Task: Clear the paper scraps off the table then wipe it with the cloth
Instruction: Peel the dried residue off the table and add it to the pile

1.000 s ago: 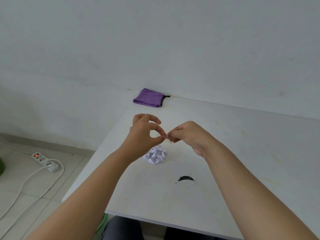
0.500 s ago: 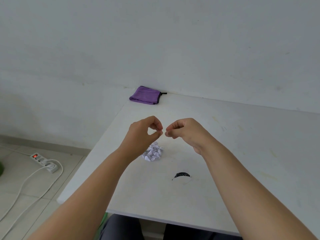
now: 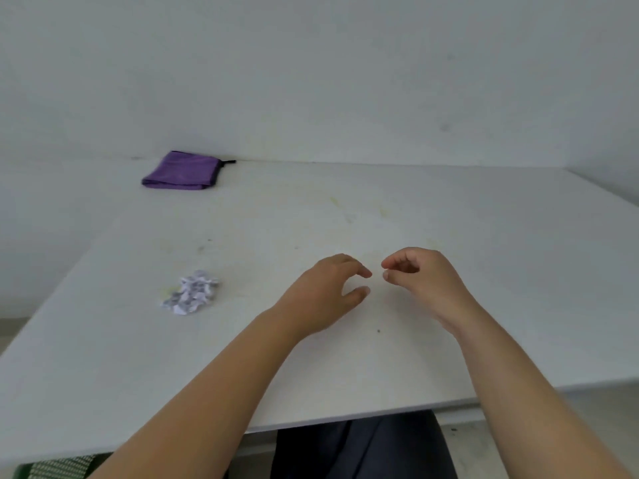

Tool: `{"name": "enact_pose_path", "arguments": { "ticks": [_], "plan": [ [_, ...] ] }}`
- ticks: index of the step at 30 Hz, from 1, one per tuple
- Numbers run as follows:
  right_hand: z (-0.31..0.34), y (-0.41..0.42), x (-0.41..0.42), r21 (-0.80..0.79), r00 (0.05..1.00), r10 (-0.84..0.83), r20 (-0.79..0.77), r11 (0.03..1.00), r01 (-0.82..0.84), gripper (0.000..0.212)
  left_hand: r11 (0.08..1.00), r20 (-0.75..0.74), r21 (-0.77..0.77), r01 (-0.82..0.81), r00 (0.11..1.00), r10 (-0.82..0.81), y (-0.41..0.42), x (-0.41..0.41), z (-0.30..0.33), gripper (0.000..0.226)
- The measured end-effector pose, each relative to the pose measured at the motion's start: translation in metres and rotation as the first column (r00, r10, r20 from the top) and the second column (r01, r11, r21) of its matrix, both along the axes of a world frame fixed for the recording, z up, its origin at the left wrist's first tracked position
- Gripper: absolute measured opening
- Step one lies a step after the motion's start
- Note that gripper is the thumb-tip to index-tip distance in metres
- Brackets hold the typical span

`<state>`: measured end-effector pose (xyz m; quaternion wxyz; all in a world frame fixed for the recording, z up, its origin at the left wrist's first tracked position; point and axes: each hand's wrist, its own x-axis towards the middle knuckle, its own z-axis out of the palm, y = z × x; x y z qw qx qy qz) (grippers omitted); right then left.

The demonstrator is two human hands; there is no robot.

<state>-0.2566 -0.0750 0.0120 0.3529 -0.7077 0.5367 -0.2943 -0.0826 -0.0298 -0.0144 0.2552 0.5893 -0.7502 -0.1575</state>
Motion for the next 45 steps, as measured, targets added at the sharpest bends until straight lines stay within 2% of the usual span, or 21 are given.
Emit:
{"name": "enact_pose_path", "arguments": {
  "ticks": [3, 5, 10, 14, 23, 29, 35, 40, 45],
  "plan": [
    [-0.007, -0.01, -0.035, -0.086, 0.986, -0.057, -0.156, 0.995, 0.044, 0.017, 0.997, 0.13, 0.064, 0.04, 0.99, -0.048, -0.011, -0.027, -0.007, 0.05],
    [-0.012, -0.017, -0.049, -0.113, 0.953, -0.04, -0.301, 0.994, 0.006, 0.024, 0.997, 0.186, 0.068, 0.044, 0.981, -0.056, -0.014, -0.038, -0.012, 0.054],
    [-0.024, -0.023, -0.056, -0.203, 0.848, 0.089, -0.522, 0.953, -0.225, 0.023, 0.998, 0.211, 0.061, 0.026, 0.977, -0.038, -0.019, -0.046, -0.018, 0.054],
    [-0.024, -0.025, -0.054, -0.254, 0.806, 0.091, -0.585, 0.923, -0.289, 0.025, 0.998, 0.218, 0.06, 0.009, 0.976, -0.021, -0.016, -0.046, -0.022, 0.053],
    [-0.023, -0.038, -0.046, -0.2, 0.841, 0.141, -0.522, 0.939, -0.281, 0.011, 0.998, 0.203, 0.065, -0.003, 0.979, -0.01, -0.014, -0.046, -0.02, 0.052],
    [-0.028, -0.041, -0.046, -0.214, 0.808, 0.175, -0.562, 0.913, -0.347, 0.026, 0.996, 0.2, 0.085, -0.008, 0.98, -0.009, -0.014, -0.046, -0.02, 0.052],
    [-0.031, -0.037, -0.053, -0.175, 0.833, 0.195, -0.518, 0.929, -0.327, 0.03, 0.995, 0.219, 0.099, -0.005, 0.976, -0.017, -0.013, -0.046, -0.019, 0.053],
    [-0.02, -0.035, -0.073, -0.148, 0.937, 0.151, -0.316, 0.967, -0.206, 0.03, 0.992, 0.263, 0.124, 0.002, 0.964, -0.035, -0.012, -0.047, -0.018, 0.054],
    [-0.016, -0.025, -0.074, -0.138, 0.979, 0.138, -0.149, 0.978, -0.159, 0.027, 0.994, 0.292, 0.107, -0.024, 0.956, -0.008, -0.011, -0.048, -0.019, 0.059]
  ]
}}
